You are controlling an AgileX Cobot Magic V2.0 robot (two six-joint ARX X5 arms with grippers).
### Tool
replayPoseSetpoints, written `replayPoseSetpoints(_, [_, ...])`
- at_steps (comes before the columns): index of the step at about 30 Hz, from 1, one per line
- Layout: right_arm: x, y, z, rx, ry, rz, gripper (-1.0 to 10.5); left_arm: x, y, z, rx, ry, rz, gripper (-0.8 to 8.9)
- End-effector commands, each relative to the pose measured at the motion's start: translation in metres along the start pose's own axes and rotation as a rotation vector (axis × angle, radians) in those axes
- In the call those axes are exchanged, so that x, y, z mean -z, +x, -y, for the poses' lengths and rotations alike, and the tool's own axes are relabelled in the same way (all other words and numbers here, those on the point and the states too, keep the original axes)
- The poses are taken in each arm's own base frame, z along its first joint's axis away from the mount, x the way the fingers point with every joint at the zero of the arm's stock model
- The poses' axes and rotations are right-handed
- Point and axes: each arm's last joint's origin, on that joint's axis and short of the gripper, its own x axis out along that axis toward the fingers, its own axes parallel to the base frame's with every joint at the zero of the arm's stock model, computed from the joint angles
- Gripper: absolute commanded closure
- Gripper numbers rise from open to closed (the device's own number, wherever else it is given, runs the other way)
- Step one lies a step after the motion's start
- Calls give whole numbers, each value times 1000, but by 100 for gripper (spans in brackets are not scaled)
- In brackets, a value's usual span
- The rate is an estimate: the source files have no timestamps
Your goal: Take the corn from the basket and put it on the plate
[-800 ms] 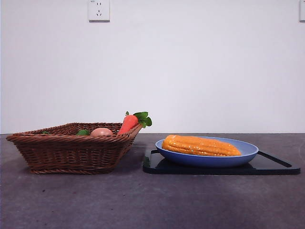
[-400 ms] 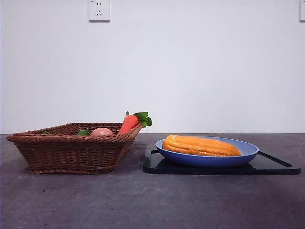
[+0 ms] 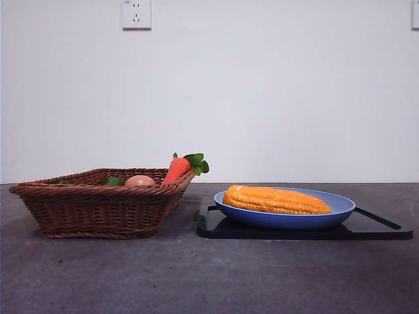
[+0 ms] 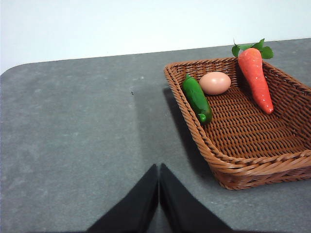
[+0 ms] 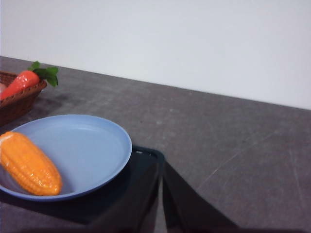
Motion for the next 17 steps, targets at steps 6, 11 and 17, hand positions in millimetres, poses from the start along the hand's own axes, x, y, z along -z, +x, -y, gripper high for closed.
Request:
replayPoseSetpoints(6, [15, -1, -1, -2, 43, -39, 945, 9, 3, 0, -3, -10, -24, 807])
replayPoseSetpoints(11, [17, -1, -2, -3, 47, -56, 945, 9, 3, 0, -3, -9, -22, 807])
replayPoseSetpoints(17, [16, -1, -2, -2, 46, -52, 945, 8, 3, 0, -3, -9, -21, 807])
